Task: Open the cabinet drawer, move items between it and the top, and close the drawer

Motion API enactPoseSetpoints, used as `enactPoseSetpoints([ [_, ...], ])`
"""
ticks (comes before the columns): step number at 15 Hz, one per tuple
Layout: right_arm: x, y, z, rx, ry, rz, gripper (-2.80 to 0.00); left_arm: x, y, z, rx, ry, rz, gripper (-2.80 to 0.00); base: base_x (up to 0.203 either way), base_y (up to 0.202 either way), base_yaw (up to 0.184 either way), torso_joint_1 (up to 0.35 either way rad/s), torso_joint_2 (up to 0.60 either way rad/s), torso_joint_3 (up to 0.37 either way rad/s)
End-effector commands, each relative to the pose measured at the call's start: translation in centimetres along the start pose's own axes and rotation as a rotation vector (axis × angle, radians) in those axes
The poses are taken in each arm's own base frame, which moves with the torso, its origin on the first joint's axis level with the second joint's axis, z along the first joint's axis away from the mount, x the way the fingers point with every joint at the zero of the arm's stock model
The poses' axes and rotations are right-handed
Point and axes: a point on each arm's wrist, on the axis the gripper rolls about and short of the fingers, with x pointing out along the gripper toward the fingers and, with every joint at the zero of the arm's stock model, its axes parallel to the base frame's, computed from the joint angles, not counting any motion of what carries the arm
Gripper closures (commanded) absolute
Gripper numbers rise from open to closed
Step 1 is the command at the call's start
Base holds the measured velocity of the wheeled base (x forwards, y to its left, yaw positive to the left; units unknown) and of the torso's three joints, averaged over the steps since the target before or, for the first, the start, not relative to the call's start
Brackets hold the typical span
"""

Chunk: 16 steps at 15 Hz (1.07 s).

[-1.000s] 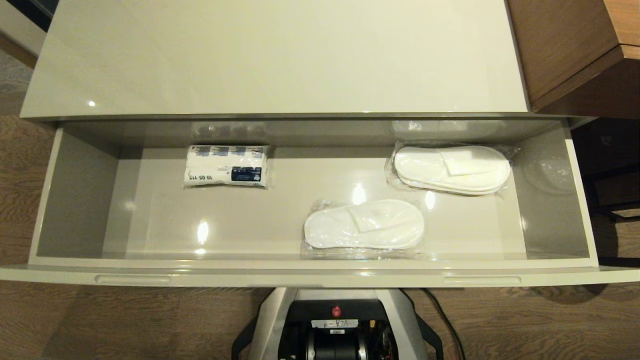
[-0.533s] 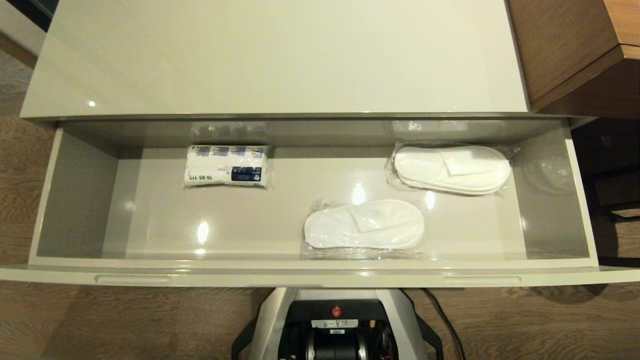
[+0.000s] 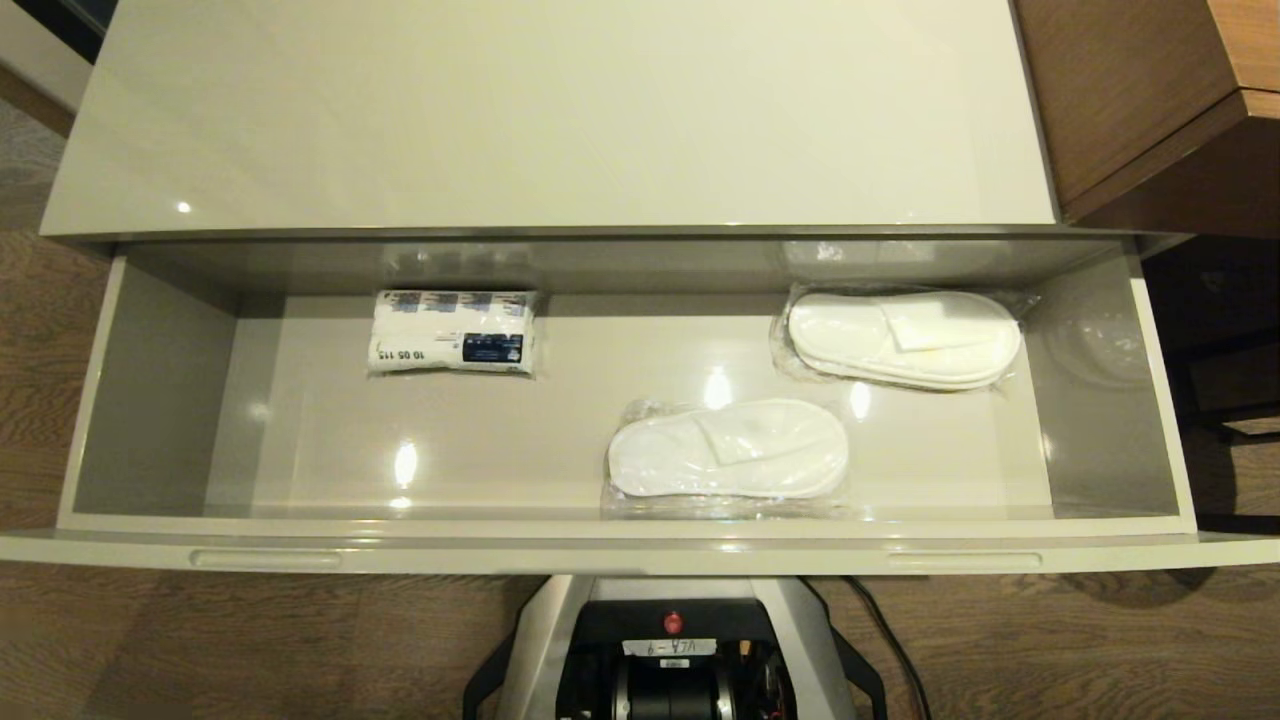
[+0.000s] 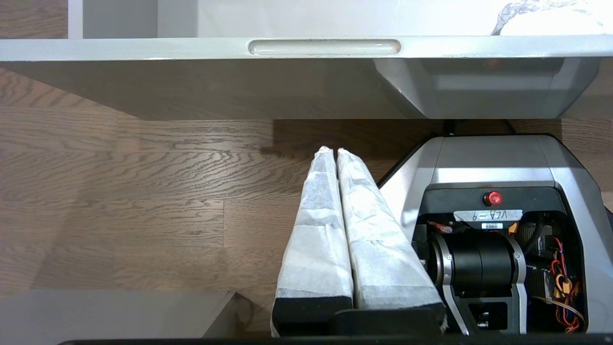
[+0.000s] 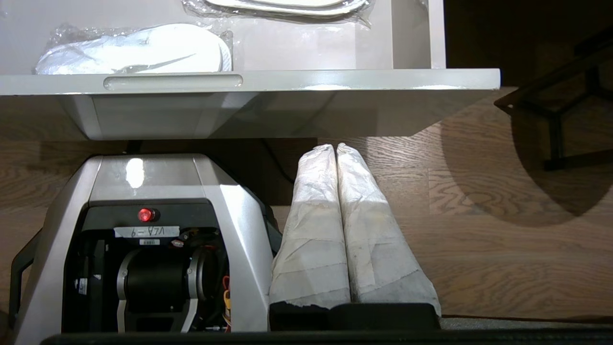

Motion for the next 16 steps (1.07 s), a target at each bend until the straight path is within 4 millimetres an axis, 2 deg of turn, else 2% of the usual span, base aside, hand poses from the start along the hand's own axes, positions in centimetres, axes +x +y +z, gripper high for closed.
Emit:
enactPoseSetpoints([
  [1,0.02,0.0,-0.03,0.0,0.001,0.001,0.0,0.01,0.0,0.0,0.001,0.002,0.001,0.0,0.0,0.0,0.0,0.0,0.0,0.0],
  [16,0.02,0.0,-0.04,0.0,0.002,-0.001,0.0,0.0,0.0,0.0,0.0,0.0,0.001,0.0,0.0,0.0,0.0,0.0,0.0,0.0],
])
